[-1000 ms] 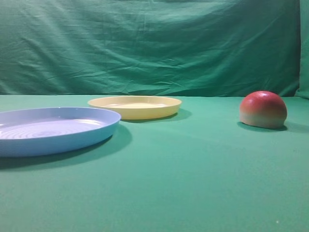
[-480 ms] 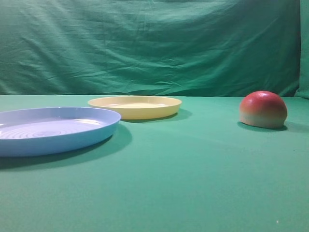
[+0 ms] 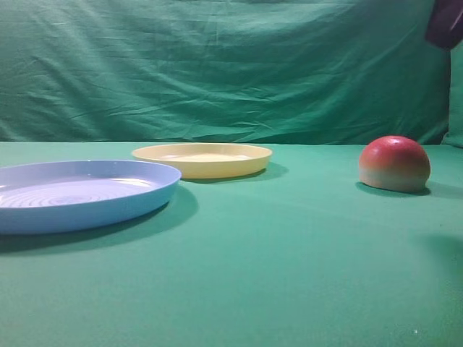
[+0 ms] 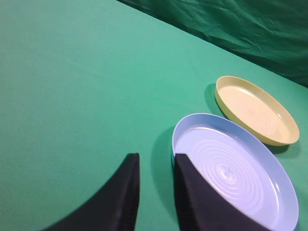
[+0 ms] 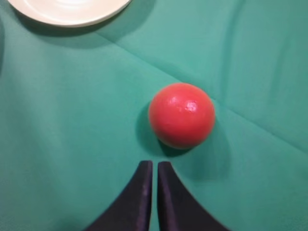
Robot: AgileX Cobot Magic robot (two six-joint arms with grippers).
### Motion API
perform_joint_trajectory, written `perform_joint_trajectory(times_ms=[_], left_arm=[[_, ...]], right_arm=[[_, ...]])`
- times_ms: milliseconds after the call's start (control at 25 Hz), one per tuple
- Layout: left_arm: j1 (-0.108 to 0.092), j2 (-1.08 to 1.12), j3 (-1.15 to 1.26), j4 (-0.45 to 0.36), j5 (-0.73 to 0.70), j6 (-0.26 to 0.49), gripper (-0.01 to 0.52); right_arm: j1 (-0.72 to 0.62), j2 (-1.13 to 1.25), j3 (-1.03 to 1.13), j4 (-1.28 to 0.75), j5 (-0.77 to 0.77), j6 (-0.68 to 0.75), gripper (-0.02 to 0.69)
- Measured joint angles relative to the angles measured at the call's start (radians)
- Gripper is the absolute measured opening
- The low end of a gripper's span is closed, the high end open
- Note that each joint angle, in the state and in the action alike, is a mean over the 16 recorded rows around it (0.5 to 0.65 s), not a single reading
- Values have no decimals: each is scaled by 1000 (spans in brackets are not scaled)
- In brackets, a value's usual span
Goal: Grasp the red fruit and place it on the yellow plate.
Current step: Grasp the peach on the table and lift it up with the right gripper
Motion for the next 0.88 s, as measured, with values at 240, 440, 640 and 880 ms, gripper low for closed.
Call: perform_joint_trajectory(times_ms=[240, 440, 640, 880], left_arm=[[0, 0, 0, 0, 0, 0, 157], [0, 0, 0, 0, 0, 0, 157], [0, 0, 0, 0, 0, 0, 157], [0, 0, 0, 0, 0, 0, 157]], right_arm=[[0, 123, -34, -1, -53, 0, 559], [0, 200, -42, -1, -101, 0, 586], [0, 251, -50, 1, -133, 0, 473], [15, 276, -119, 9, -133, 0, 316]])
